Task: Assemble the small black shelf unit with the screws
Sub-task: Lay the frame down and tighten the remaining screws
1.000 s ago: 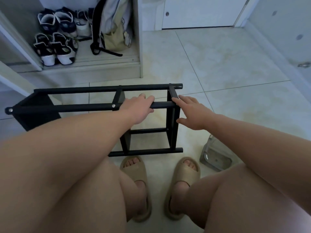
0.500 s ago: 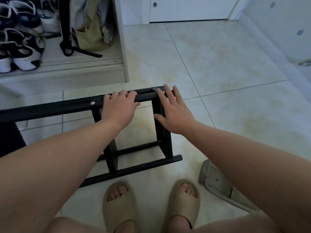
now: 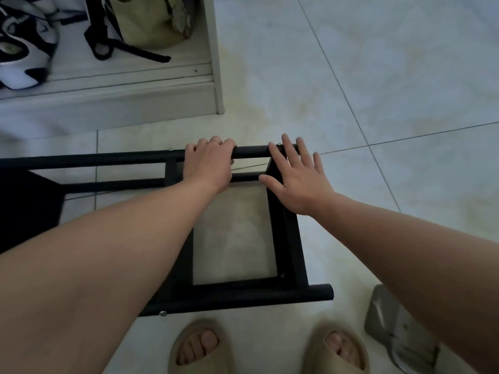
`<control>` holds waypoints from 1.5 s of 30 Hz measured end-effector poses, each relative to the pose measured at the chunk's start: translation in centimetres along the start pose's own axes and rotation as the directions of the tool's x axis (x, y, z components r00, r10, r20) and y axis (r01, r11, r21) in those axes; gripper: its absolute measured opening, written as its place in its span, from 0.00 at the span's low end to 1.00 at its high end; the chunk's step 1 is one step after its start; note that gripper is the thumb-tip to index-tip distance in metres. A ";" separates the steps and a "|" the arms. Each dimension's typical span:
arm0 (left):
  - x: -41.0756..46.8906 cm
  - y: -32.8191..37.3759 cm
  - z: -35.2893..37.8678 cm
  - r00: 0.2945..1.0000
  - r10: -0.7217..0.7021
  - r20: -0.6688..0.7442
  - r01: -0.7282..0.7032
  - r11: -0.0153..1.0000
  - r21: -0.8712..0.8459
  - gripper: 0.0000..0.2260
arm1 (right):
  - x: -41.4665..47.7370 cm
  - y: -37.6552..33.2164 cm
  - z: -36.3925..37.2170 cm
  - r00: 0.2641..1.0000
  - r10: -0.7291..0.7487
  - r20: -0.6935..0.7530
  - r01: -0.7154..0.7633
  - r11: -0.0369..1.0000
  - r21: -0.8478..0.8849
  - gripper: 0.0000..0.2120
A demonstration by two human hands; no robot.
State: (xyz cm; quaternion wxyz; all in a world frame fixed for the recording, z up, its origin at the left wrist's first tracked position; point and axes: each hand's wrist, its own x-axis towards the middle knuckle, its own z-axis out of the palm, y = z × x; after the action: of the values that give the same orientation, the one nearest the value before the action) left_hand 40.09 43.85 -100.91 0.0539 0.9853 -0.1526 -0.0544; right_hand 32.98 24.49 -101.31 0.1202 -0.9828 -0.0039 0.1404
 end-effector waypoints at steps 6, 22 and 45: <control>-0.5 0.0 -0.4 0.998 -0.052 0.022 0.052 0.998 0.020 0.13 | -0.7 0.0 -0.8 0.999 -0.003 0.046 0.005 0.999 -0.032 0.37; -13.9 17.7 -3.3 0.781 0.567 0.263 -0.591 0.806 0.019 0.25 | -24.6 11.9 -6.0 0.925 0.190 0.328 -0.150 0.978 -0.143 0.33; -20.1 25.6 8.2 0.290 0.911 0.292 -0.946 0.320 -0.058 0.18 | -30.6 25.1 10.0 0.721 0.444 0.532 -0.355 0.896 -0.267 0.15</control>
State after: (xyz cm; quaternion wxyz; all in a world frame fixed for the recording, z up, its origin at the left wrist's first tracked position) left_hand 12.47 25.01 -104.01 -0.0081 0.6964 -0.7042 -0.1376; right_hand 0.20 1.23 -108.12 0.0077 -0.8756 0.1616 0.4552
